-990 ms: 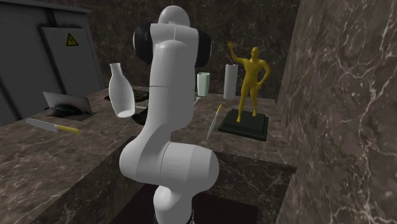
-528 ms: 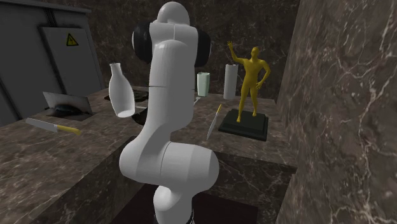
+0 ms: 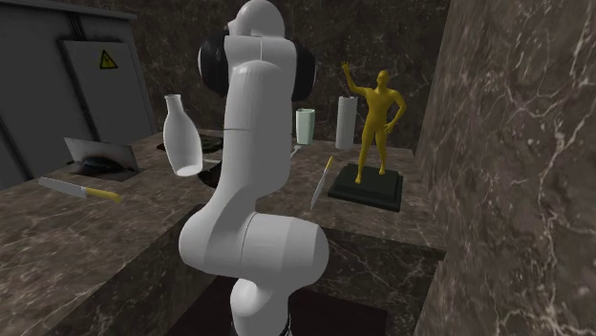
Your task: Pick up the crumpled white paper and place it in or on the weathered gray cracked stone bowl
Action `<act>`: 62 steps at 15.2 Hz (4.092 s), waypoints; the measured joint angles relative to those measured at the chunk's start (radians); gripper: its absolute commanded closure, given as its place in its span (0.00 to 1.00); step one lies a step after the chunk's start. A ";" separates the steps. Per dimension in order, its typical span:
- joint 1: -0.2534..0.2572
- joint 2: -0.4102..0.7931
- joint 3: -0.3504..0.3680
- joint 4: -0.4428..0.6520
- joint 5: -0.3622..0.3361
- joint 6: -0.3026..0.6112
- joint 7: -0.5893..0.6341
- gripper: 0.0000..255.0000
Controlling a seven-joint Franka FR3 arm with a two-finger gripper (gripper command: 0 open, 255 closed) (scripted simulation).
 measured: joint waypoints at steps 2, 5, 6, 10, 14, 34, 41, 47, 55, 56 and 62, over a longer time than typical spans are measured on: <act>-0.004 -0.020 0.002 -0.016 0.007 -0.004 0.000 1.00; -0.026 -0.142 0.012 -0.177 0.047 0.042 -0.002 1.00; -0.032 -0.186 0.015 -0.235 0.063 0.059 -0.004 1.00; -0.048 -0.368 0.018 -0.454 0.133 0.108 -0.023 1.00; -0.040 -0.521 0.017 -0.624 0.192 0.135 -0.033 1.00; 0.099 -1.109 0.002 -1.179 0.383 0.119 -0.034 1.00; 0.105 -1.103 0.018 -1.240 0.397 0.186 -0.036 1.00; 0.105 -1.103 0.019 -1.240 0.397 0.187 -0.036 0.00; 0.100 -1.119 -0.003 -1.161 0.381 0.092 -0.031 0.00; 0.101 -1.126 -0.008 -1.149 0.378 0.073 -0.031 0.00; 0.100 -1.130 -0.014 -1.134 0.375 0.053 -0.031 0.00</act>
